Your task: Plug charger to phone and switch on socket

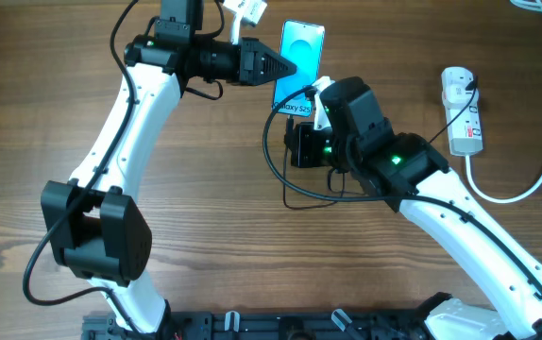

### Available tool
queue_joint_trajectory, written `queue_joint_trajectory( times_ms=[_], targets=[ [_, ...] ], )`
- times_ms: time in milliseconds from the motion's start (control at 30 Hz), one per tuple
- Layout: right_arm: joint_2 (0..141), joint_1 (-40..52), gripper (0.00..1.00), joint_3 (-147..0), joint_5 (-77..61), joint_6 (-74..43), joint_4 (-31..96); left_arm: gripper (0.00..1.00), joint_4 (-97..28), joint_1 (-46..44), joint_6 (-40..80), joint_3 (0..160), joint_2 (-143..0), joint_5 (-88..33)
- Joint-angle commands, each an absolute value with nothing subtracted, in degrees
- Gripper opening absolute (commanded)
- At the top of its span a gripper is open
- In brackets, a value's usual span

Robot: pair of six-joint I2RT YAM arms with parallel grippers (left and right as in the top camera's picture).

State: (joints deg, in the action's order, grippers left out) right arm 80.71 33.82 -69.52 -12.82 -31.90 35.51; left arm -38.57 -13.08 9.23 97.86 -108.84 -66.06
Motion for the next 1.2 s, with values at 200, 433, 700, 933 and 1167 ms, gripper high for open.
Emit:
queue_joint_trajectory(
  times_ms=[200, 433, 700, 933, 1167],
  targets=[
    [81.3, 33.9, 0.04, -69.7, -13.3, -32.5, 35.2, 0.04, -37.3, -13.4, 7.7, 98.6, -107.7, -67.4],
    [81.3, 33.9, 0.04, -69.7, -13.4, -32.6, 33.8, 0.04, -37.3, -13.4, 7.7, 98.6, -107.7, -67.4],
    [81.3, 33.9, 0.04, -69.7, -12.9, -31.9, 33.5, 0.04, -37.3, -13.4, 7.7, 98.6, -107.7, -67.4],
    [81.3, 33.9, 0.04, -69.7, -11.8, -31.6, 33.5, 0.04, -37.8, -13.4, 6.3, 98.6, -107.7, -67.4],
    [81.3, 33.9, 0.04, -69.7, -10.7, -31.5, 33.4, 0.04, -40.6, -13.4, 3.3, 98.6, -107.7, -67.0]
  ],
)
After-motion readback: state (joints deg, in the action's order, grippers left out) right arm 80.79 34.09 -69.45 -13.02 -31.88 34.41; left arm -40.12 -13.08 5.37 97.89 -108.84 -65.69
